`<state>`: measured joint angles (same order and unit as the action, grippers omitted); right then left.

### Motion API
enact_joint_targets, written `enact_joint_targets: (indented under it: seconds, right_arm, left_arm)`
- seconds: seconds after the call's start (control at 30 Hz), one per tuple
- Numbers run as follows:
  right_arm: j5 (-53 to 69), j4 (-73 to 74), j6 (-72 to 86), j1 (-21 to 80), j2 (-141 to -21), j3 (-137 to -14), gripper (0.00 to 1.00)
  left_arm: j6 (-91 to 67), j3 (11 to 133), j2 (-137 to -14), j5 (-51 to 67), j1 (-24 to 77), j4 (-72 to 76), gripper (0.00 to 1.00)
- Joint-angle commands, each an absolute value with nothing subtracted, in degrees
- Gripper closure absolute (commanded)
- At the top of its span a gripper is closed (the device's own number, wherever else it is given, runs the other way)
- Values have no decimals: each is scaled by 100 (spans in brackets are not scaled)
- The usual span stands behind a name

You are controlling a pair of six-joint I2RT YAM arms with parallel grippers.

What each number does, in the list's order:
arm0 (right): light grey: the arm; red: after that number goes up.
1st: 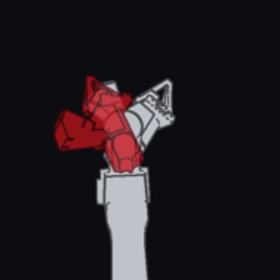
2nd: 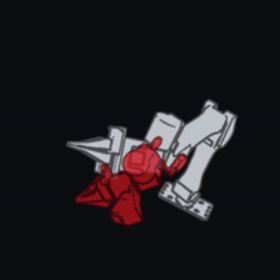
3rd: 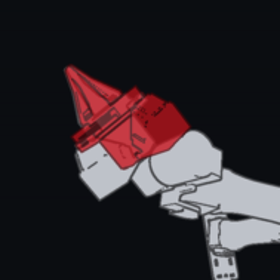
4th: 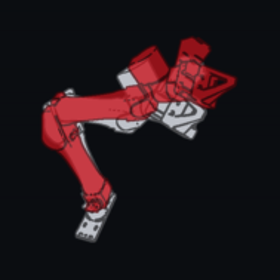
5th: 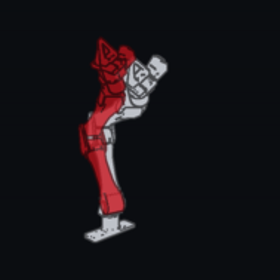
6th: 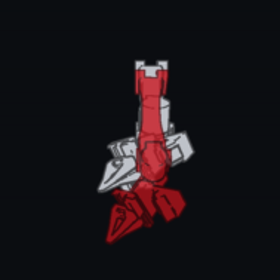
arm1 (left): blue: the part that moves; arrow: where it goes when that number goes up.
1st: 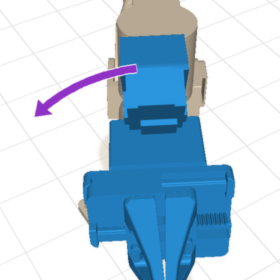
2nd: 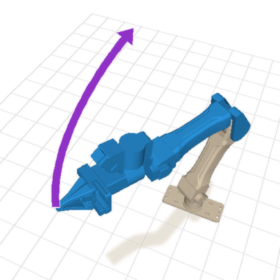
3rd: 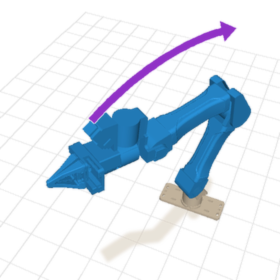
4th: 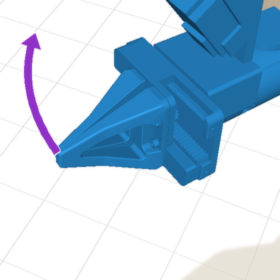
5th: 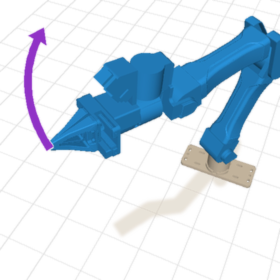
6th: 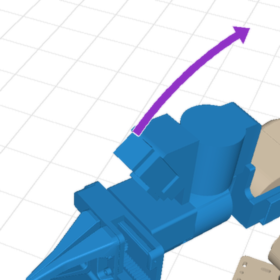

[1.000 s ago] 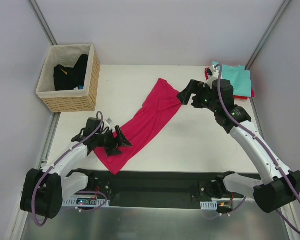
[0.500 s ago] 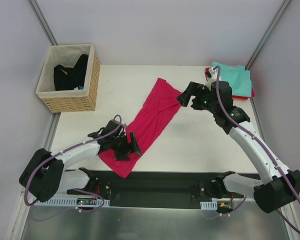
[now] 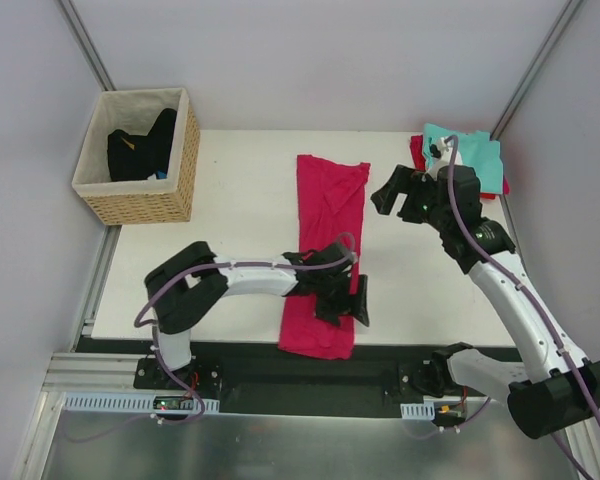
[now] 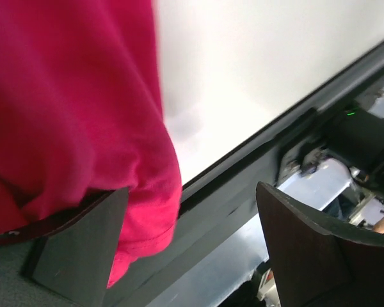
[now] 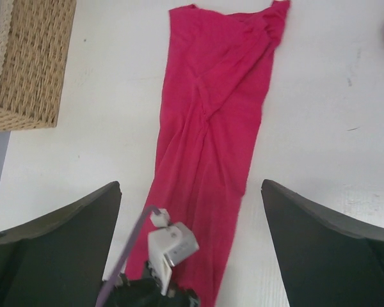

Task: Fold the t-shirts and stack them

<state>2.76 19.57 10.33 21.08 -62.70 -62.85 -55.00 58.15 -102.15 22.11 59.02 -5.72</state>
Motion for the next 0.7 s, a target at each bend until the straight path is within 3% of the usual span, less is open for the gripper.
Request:
enact_joint_targets:
  seconds: [0.0, 0.2, 0.43, 0.67]
  right_arm:
    - [132, 2109, 879, 1724, -6161, -6196, 4]
    - [421, 1952, 1011, 1389, -6626, -6222, 4]
    - [1158, 1565, 1072, 1380, -7784, -6855, 4]
    - [1836, 1310, 1239, 1502, -9561, -8014, 5]
  left_arm:
    - [-5450, 6958, -10933, 2259, 6397, -316, 19]
    - [-5080, 7251, -10460, 2197, 6241, -334, 18]
    - [-4571, 6470, -8107, 1891, 5398, -668, 16]
    - [-4395, 5538, -6110, 1933, 3773, -1335, 12]
